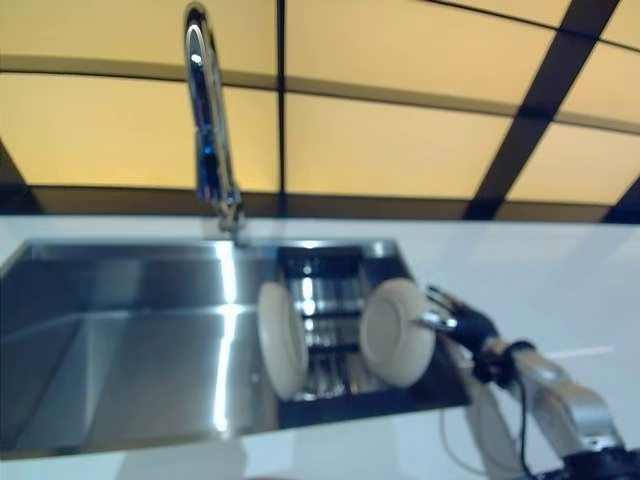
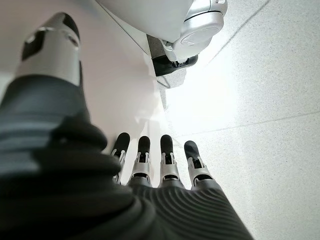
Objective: Take plates into dishwasher
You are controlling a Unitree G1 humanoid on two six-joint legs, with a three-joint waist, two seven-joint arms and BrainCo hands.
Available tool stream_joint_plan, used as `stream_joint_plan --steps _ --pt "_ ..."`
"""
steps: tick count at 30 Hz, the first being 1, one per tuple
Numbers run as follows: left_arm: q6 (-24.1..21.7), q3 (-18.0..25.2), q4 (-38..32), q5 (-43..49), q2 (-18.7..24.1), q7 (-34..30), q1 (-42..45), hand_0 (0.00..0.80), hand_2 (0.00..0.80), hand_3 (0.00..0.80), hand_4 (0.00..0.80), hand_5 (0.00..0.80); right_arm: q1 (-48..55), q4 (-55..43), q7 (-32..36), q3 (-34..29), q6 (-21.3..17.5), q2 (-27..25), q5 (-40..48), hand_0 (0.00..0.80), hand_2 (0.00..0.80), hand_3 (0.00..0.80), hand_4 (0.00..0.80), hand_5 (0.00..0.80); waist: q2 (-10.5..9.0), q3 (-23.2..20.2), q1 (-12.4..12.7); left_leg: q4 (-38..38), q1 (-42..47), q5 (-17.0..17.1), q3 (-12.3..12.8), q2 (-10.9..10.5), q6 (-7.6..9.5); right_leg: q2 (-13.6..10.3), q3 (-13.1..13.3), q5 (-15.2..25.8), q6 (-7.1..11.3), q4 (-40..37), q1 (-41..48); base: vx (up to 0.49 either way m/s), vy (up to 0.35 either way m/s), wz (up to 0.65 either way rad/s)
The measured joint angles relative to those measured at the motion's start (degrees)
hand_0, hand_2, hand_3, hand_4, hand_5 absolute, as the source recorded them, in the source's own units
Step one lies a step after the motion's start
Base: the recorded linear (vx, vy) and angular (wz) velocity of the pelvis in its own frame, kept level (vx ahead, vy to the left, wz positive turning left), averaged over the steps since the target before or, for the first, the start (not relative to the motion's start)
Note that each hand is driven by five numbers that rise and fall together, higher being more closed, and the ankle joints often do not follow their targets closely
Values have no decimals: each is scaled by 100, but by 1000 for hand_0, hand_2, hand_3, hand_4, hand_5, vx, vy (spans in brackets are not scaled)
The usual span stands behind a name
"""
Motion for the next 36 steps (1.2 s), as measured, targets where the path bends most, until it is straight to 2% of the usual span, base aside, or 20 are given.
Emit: stream_joint_plan --steps 11,18,19,23,24,25,26,27,36 --pt "-35 -36 -13 -3 -67 0 -12 0 0 0 0 0 60 -30 -7 162 140 11 -3 0 0 0 0 0 66 -65 -5 -18 1 0 -2 3 0 1 -5 0 0 -1 1 0 0 0" --pt "-65 -37 -15 -17 -111 1 -12 0 0 0 0 0 203 -62 -35 226 238 229 -3 0 0 0 0 0 65 -66 2 -19 -1 -1 -6 3 0 -1 -11 -1 0 -1 2 0 0 0" --pt "-74 -38 -14 -33 -114 1 -10 0 0 0 0 0 229 -63 -68 226 241 229 -3 69 69 69 69 69 65 -66 1 -19 -1 -1 -7 3 0 -1 -12 -1 0 -1 3 0 0 0" --pt "-89 -39 -14 -36 -114 1 -9 0 0 0 0 0 283 -63 -201 223 262 232 -2 56 56 56 56 56 65 -66 -2 -21 -2 -8 -13 4 11 -1 -16 -1 0 -1 4 0 0 0" --pt "-89 -39 -14 -36 -114 1 -8 0 0 0 0 0 283 -63 -211 223 268 232 -2 97 97 97 97 97 65 -66 -1 -21 -3 -9 -13 4 13 -1 -17 -1 0 -1 4 0 0 0" --pt "-96 -40 -14 -36 -114 1 -6 0 0 0 0 0 283 -63 -232 223 276 233 -2 392 392 392 392 392 63 -67 -1 -21 -4 -19 -15 4 27 -1 -19 -1 0 -1 4 0 0 0" --pt "-98 -40 -14 -36 -114 1 -6 0 0 0 0 0 287 -63 -249 223 279 238 -2 392 392 392 392 392 62 -68 0 -21 -5 -18 -16 4 27 -1 -20 -1 0 -1 4 0 0 0" --pt "-104 -40 -15 -36 -114 1 -7 0 0 0 0 0 296 -63 -288 223 287 260 -2 800 800 800 800 800 61 -68 0 -21 -6 -19 -20 4 27 -2 -25 -2 0 -1 4 0 0 0" --pt "-155 -51 -22 -45 -116 0 -10 0 0 0 0 0 381 -96 -513 238 317 464 -7 800 800 800 800 800 53 -66 10 -20 -39 -17 -55 -1 29 -7 -57 -6 0 -1 -10 0 0 0"
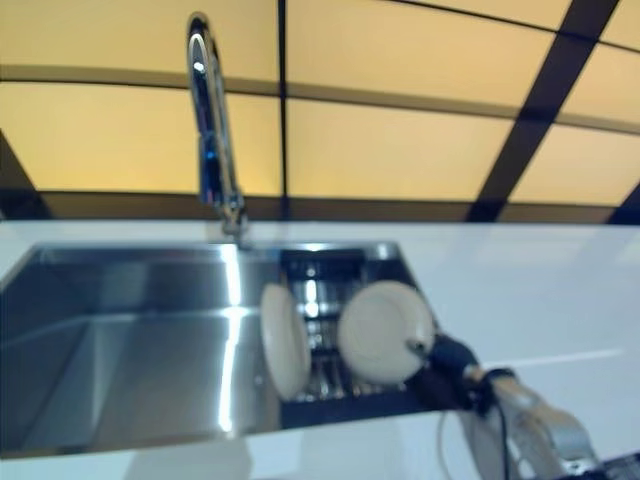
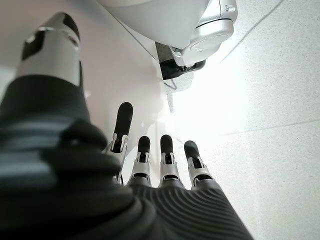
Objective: Take plates into dishwasher
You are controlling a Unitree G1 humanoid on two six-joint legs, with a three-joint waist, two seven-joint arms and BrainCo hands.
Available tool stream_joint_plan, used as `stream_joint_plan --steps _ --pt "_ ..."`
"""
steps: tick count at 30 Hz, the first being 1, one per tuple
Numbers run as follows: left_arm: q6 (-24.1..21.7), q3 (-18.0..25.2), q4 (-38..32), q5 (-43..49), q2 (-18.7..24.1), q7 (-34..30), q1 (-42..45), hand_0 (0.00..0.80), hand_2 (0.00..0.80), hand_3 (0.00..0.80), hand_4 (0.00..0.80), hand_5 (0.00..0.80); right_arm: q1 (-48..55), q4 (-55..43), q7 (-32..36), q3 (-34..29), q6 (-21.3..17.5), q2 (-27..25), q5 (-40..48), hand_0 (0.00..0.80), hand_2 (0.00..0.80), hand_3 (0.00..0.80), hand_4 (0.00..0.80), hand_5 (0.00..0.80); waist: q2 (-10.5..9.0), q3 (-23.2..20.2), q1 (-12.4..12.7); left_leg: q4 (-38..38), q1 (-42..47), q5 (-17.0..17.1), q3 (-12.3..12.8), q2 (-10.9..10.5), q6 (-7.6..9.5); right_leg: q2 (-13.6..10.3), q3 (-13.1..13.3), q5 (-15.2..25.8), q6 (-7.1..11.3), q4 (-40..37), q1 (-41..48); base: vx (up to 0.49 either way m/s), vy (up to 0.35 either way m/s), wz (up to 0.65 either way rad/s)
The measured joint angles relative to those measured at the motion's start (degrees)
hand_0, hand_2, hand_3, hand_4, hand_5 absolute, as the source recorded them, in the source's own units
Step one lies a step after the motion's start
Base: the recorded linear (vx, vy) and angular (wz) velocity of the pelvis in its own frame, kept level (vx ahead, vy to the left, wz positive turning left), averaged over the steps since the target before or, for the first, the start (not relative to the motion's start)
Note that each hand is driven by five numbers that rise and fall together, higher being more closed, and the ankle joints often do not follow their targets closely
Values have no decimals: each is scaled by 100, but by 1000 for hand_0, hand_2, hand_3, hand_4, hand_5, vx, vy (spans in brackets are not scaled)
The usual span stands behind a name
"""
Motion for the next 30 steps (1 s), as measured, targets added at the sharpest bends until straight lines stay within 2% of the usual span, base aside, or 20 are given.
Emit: stream_joint_plan --steps 9,14,20,30 --pt "-22 1 -16 -1 0 0 -2 0 0 0 0 0 -25 -20 -162 -18 -329 -1 0 800 800 800 800 800 -14 13 2 -1 -52 33 -15 0 -11 2 -10 0 1 1 -42 0 0 0" --pt "-50 1 -25 -1 -5 -1 -25 0 0 0 0 0 -89 -50 -527 -56 -794 2 16 800 800 800 800 800 2 94 -6 -2 -48 10 -15 3 4 3 -9 0 2 -1 -42 0 0 0" --pt "-46 1 -133 0 -7 -5 -25 0 0 0 0 0 -299 -130 -853 -309 -1056 4 205 800 800 800 800 800 18 238 -7 2 -51 29 -4 0 -20 4 -3 0 2 5 -50 0 7 0" --pt "-43 -75 -191 7 4 -21 -36 0 0 0 0 0 -812 -151 -974 -450 -1684 -1 391 800 800 800 800 800 -60 327 2 18 -44 25 28 1 -23 8 13 5 9 25 -55 2 7 -1"
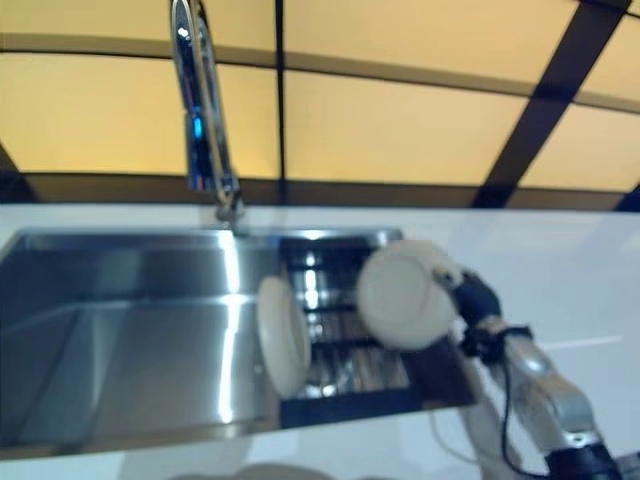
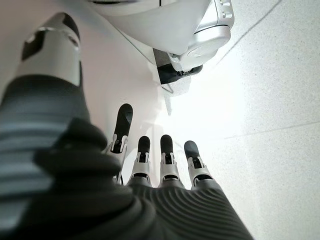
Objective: Take plates into dishwasher
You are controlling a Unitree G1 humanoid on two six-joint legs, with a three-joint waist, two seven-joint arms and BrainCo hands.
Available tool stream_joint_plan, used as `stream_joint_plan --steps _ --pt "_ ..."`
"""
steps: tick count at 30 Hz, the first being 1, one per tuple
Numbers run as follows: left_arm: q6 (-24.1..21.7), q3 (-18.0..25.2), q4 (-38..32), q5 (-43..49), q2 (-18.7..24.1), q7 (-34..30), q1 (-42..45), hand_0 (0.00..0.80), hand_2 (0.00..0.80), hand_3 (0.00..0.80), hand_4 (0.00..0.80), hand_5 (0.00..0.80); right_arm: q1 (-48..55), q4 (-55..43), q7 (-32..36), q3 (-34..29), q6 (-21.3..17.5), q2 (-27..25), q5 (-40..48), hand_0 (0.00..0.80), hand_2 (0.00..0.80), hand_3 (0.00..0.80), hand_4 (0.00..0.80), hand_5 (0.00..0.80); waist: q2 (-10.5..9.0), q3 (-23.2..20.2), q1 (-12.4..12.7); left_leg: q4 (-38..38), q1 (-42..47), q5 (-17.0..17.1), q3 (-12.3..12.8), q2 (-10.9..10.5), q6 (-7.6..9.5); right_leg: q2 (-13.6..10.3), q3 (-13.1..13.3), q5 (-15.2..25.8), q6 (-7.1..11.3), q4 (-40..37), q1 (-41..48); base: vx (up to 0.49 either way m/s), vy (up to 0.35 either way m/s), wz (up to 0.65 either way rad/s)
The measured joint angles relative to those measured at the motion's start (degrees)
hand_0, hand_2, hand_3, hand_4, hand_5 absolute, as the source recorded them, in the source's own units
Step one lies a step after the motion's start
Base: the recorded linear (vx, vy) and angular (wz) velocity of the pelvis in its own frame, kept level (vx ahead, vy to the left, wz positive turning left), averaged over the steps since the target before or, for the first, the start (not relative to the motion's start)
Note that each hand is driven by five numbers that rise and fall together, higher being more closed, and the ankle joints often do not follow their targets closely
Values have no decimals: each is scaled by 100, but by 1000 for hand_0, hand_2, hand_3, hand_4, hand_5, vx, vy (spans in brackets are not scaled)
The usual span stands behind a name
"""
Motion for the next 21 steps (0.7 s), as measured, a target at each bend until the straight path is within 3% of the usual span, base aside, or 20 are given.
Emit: stream_joint_plan --steps 7,12,15,16,19,21 --pt "2 -29 -13 58 3 -18 -5 0 0 0 0 0 -560 -2 -366 -198 -524 -313 69 800 800 800 800 800 -109 59 3 5 25 -24 63 -12 32 15 86 28 37 6 -17 4 82 -6" --pt "11 -155 -15 111 4 -67 28 0 0 0 0 0 -737 40 -653 -376 -794 -666 142 800 800 800 800 800 -139 76 0 3 46 -57 183 -48 98 -6 296 125 125 134 -142 26 110 -19" --pt "37 -191 4 113 22 -94 26 0 0 0 0 0 -749 246 -796 -750 -910 -784 235 800 800 800 800 800 -133 142 -8 -20 46 -50 211 12 166 45 368 442 598 148 -268 27 78 -33" --pt "43 -237 3 112 42 -95 25 0 0 0 0 0 -751 311 -823 -797 -946 -804 239 800 800 800 800 800 -128 154 -13 -22 41 -43 242 37 179 33 362 468 679 161 -294 -7 54 -24" --pt "55 -299 -5 121 134 -103 18 0 0 0 0 0 -750 457 -934 -851 -1010 -1006 304 800 800 800 800 800 -137 174 -12 -15 37 -18 416 142 189 -52 126 216 680 583 -415 -35 36 -22" --pt "120 -499 -7 141 235 -103 -28 0 0 0 0 0 -787 496 -898 -950 -1088 -1052 477 800 800 800 800 800 -272 153 28 12 -56 -26 383 33 142 35 245 292 771 681 -665 -106 15 -66"
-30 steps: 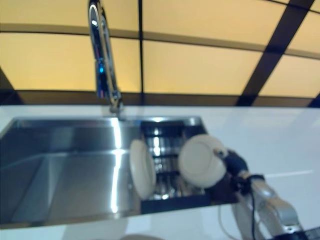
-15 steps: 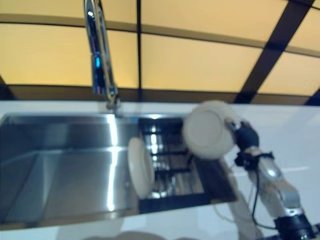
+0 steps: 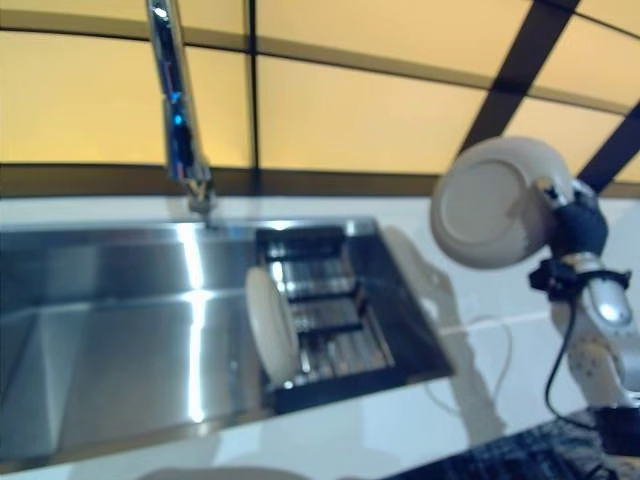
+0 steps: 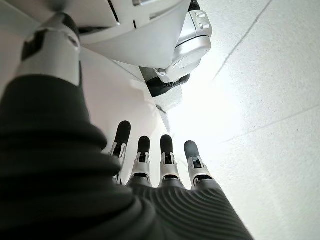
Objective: Take plates into dishwasher
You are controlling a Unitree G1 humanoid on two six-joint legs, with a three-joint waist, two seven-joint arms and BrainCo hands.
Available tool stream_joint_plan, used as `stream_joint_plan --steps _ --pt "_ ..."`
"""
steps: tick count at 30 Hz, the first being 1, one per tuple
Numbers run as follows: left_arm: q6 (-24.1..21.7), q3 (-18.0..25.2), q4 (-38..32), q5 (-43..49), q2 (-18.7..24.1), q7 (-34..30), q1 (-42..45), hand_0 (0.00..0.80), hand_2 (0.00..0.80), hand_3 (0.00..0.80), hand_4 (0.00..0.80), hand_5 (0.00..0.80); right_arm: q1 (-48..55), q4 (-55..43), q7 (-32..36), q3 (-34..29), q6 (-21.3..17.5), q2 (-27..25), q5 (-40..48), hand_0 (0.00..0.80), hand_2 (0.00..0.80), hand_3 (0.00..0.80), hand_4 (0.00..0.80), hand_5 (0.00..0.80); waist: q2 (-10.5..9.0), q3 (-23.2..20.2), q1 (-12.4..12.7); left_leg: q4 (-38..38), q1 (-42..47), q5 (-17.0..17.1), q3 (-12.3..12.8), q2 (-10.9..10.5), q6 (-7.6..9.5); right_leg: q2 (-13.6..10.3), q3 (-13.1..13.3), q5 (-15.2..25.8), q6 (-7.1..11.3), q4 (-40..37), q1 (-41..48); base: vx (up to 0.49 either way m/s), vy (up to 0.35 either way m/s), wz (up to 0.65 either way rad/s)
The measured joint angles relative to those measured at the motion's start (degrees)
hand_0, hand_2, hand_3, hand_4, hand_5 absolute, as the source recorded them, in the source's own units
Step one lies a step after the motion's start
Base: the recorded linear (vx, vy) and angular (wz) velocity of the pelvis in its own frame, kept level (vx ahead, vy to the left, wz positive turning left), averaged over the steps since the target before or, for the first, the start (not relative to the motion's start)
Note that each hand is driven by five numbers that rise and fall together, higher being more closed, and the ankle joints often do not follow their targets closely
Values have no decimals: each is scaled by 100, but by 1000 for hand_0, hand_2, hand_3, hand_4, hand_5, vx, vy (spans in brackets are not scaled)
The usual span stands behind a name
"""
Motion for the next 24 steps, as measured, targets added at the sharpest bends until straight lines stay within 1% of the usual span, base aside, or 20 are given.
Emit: stream_joint_plan --steps 1,2,3,4,5,6,8,9,11,13,14,15,16,18,19,20,21,22,23,24 --pt "41 -1 1 6 -2 -9 4 0 0 0 0 0 -15 27 2 -1 -17 -4 34 800 800 800 800 800 0 1 0 -2 -41 8 -59 -5 15 45 52 127 50 -54 -64 -148 -11 -116" --pt "158 21 12 10 1 -23 21 0 0 0 0 0 9 132 11 -4 -28 -7 94 800 800 800 800 800 34 27 -22 -34 -100 38 62 171 55 129 78 588 455 -530 -14 -192 -36 -97" --pt "172 34 39 21 -4 -32 21 0 0 0 0 0 55 334 11 -34 -30 -24 161 800 800 800 800 800 133 101 -84 -18 -142 88 238 358 74 147 -253 453 218 -318 -15 -154 -39 -85" --pt "170 30 34 21 -11 -38 5 0 0 0 0 0 104 443 2 -73 -29 -60 171 800 800 800 800 800 197 138 -89 4 -149 118 332 464 60 111 -386 310 45 -4 -14 -150 -52 -76" --pt "162 24 27 22 -5 -44 -43 0 0 0 0 0 161 568 5 -134 -24 -142 248 800 800 800 800 800 273 188 -31 12 -159 122 502 620 55 -64 -538 31 -30 597 -19 -112 -49 -66" --pt "158 19 25 22 12 -45 -64 0 0 0 0 0 161 579 20 -183 -23 -145 263 800 800 800 800 800 282 195 -34 14 -179 124 541 674 50 -161 -568 -84 -18 745 28 -158 -80 -67" --pt "154 -4 21 20 66 -41 -125 0 0 0 0 0 161 545 162 -369 -25 -149 337 800 800 800 800 800 234 163 18 5 -196 201 746 800 -52 -533 -648 -417 -6 951 393 -153 -98 -51" --pt "149 -6 20 20 84 -41 -144 0 0 0 0 0 160 513 208 -385 -25 -149 374 800 800 800 800 800 209 147 48 6 -202 210 783 816 -71 -569 -662 -431 8 947 466 -142 -122 -60" --pt "139 -2 14 19 111 -42 -252 0 0 0 0 0 97 484 397 -409 -17 -160 410 800 800 800 800 800 122 80 156 3 -258 248 754 803 -124 -427 -639 -427 12 325 627 -136 -177 -79" --pt "161 34 55 19 111 -48 -236 0 0 0 0 0 57 494 486 -411 -14 -163 442 800 800 800 800 800 68 47 123 -12 -299 244 716 748 -192 -373 -563 -420 6 -179 679 -146 -233 -84" --pt "164 43 55 19 118 -48 -206 0 0 0 0 0 60 495 499 -410 -8 -163 449 800 800 800 800 800 67 36 87 -8 -305 283 763 777 -271 -359 -560 -405 -13 -311 686 -195 -298 -69" --pt "163 114 54 19 121 -50 -157 0 0 0 0 0 90 507 512 -411 -4 -163 477 800 800 800 800 800 64 28 44 -2 -316 326 867 781 -433 -330 -565 -391 -33 -494 693 -163 -259 -45" --pt "164 147 54 19 117 -50 -148 0 0 0 0 0 101 525 522 -409 10 -163 481 800 800 800 800 800 59 26 18 2 -316 331 898 779 -438 -316 -567 -362 -74 -559 692 -243 -395 -50" --pt "162 162 49 18 142 -40 -117 0 0 0 0 0 99 548 590 -348 37 -160 483 800 800 800 800 800 36 -34 -35 5 -302 396 1052 881 -525 -266 -577 -341 -180 -698 631 -228 -437 -48" --pt "165 190 47 14 170 -34 -102 0 0 0 0 0 94 550 645 -215 35 -155 490 800 800 800 800 800 73 -72 -25 -5 -265 451 1230 1062 -586 -254 -763 -530 -262 -694 603 -218 -515 -55" --pt "151 261 12 13 187 -20 -65 0 0 0 0 0 87 533 700 -53 44 -151 491 800 800 800 800 800 123 -130 11 -1 -301 495 1361 1252 -648 -241 -934 -655 -343 -352 521 -225 -570 -49" --pt "133 252 -24 25 240 -29 -58 0 0 0 0 0 89 444 711 114 50 -143 492 800 800 800 800 800 196 -250 53 30 -359 573 1495 1468 -729 -288 -988 -846 -354 322 380 -144 -449 -31" --pt "115 255 -55 24 242 -37 -45 0 0 0 0 0 89 379 713 178 54 -143 492 800 800 800 800 800 199 -326 83 60 -359 616 1526 1575 -783 -333 -1030 -1073 -319 628 365 -106 -414 -25" --pt "82 253 -148 27 337 -64 -29 0 0 0 0 0 75 227 713 228 77 -143 492 800 800 800 800 800 118 -445 134 89 -364 668 1503 1624 -840 -444 -1045 -1344 -312 654 443 -87 -343 -15" --pt "78 227 -188 84 278 -78 -63 0 0 0 0 0 2 58 708 255 86 -114 487 800 800 800 800 800 244 -473 172 125 -371 744 1342 1784 -858 -214 -1087 -1318 -447 382 614 -114 -287 -3"
